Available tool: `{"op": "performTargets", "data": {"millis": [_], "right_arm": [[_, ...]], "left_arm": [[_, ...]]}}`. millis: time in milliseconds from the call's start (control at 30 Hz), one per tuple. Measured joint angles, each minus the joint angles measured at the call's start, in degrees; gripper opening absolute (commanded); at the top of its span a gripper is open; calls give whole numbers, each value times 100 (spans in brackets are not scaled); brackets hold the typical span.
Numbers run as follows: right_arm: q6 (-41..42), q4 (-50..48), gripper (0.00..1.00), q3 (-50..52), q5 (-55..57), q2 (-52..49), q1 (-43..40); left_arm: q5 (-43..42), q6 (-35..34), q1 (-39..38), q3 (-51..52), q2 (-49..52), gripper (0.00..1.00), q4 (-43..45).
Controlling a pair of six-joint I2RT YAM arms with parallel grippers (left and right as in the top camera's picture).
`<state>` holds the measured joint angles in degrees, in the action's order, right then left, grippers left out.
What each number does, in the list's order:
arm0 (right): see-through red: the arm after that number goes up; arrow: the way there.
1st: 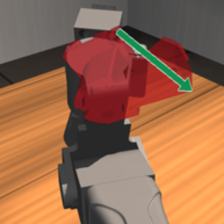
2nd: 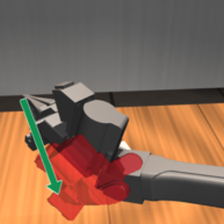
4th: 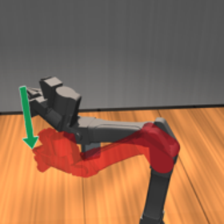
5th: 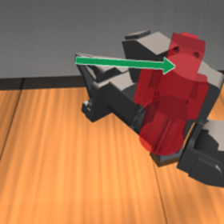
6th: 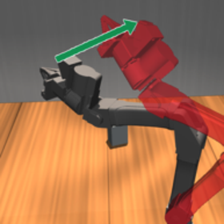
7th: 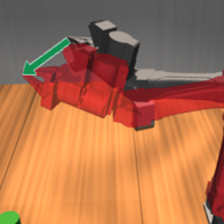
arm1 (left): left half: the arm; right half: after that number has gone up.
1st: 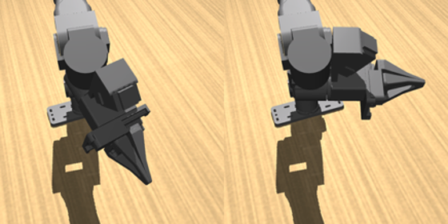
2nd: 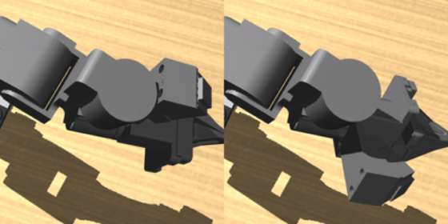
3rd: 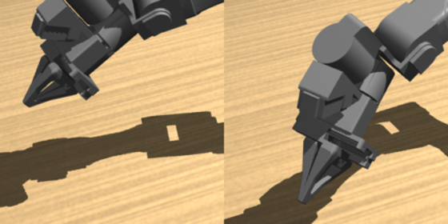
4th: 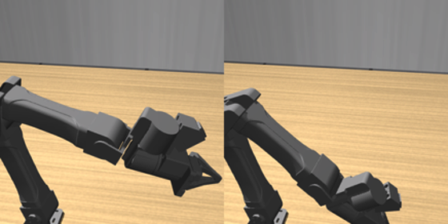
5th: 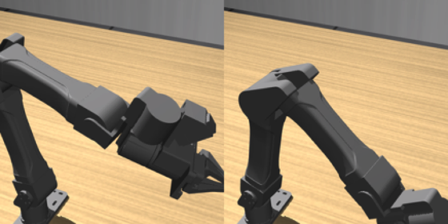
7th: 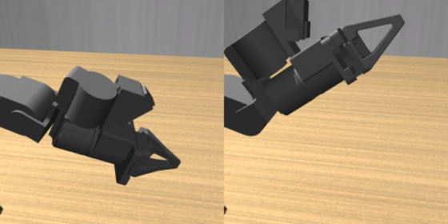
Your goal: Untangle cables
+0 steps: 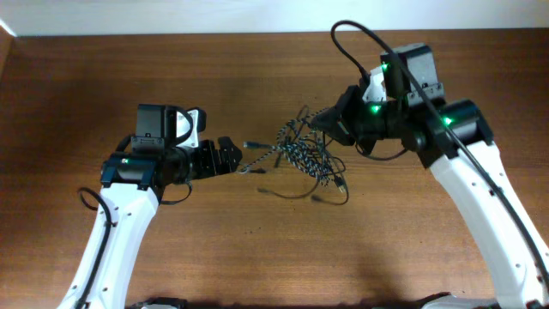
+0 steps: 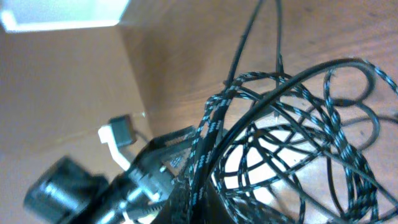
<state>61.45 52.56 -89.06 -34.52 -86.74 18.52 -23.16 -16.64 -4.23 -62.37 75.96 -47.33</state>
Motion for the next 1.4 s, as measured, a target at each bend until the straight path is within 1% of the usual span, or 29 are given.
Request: {"op": "performTargets", "data": {"millis": [67, 133, 167, 233, 267, 300, 367, 433, 467, 533, 567, 600, 667, 700, 767, 800, 833, 867, 900, 933, 1000, 1100, 1133, 1167, 1233, 1300, 1333, 1367, 1400], "right_arm": [[380, 173, 4, 2, -24, -219, -83], [483, 195, 4, 2, -46, -402, -92], [487, 188, 4, 2, -61, -411, -92], [522, 192, 4, 2, -59, -411, -96], [529, 188, 4, 2, -61, -411, -122], [538, 190, 4, 2, -59, -411, -201], [542, 190, 4, 2, -39, -420, -282], [549, 190, 4, 2, -42, -420, -280], [544, 197, 4, 2, -42, -420, -284], [544, 199, 4, 2, -42, -420, -291], [546, 205, 4, 2, -42, -420, -291], [544, 229, 4, 2, -42, -420, -291], [546, 249, 4, 2, -42, -422, -291], [546, 240, 4, 2, -42, -422, -291], [546, 234, 4, 2, -42, -422, -291], [544, 234, 4, 2, -42, -422, -291], [549, 232, 4, 2, -44, -422, -291], [544, 232, 4, 2, -48, -422, -291], [546, 232, 4, 2, -109, -422, -291], [549, 232, 4, 2, -229, -422, -291], [544, 308, 4, 2, -466, -422, -291], [544, 415, 4, 2, -509, -422, -291], [540, 444, 4, 2, -195, -422, -289], [535, 492, 4, 4, 599, -424, -278], [538, 717, 4, 7, 2098, -431, -170], [538, 1051, 4, -4, 3034, -428, -90], [538, 1270, 6, -13, 3359, -428, -28], [535, 1543, 34, -31, 3797, -417, -4], [540, 1617, 41, -31, 3904, -417, -4]], "left_arm": [[765, -186, -7, 0, 2, 99, -138], [2055, -1322, -11, -9, 2, 100, -863], [2267, -1491, -7, -9, 2, 100, -835], [1488, -555, -13, -9, -48, 99, -577], [1360, -407, -17, 2, -160, 100, -573], [1215, -238, -17, 11, -909, 100, -564], [1106, -22, -127, 114, -2365, 86, -557], [688, -31, -839, 1108, -3067, 80, 389], [509, -164, -1368, 1740, -2953, 77, 1596], [411, -269, -1941, 2092, -2330, 71, 2575], [400, -286, -2085, 2118, -2033, 56, 3021], [382, -398, -2293, 2065, -1281, 46, 3978], [315, -584, -2341, 2135, -372, 44, 4664], [251, -636, -2341, 2144, -168, 44, 5051], [212, -660, -2341, 2146, -48, 49, 5276], [212, -678, -2365, 2151, -39, 47, 5396], [214, -680, -2498, 2151, -39, 40, 5578], [258, -678, -2592, 2151, -39, 24, 5615], [619, -695, -2809, 2151, -37, 13, 5628], [848, -697, -2837, 2151, -35, 11, 5637], [1327, -697, -2839, 2151, -35, 0, 5639], [1665, -693, -2850, 2151, -33, 0, 5626], [1676, -693, -2852, 2135, -37, 0, 5368], [1665, -693, -2826, 2092, -155, 0, 4798], [1495, -673, -2208, 2074, -1515, 0, 3414], [1279, -673, -1729, 2098, -2577, 0, 2889], [1099, -675, -1639, 2103, -3003, 0, 2732], [918, -693, -1556, 2146, -3187, 0, 2653], [918, -739, -1543, 2146, -3228, 0, 2649]]}}
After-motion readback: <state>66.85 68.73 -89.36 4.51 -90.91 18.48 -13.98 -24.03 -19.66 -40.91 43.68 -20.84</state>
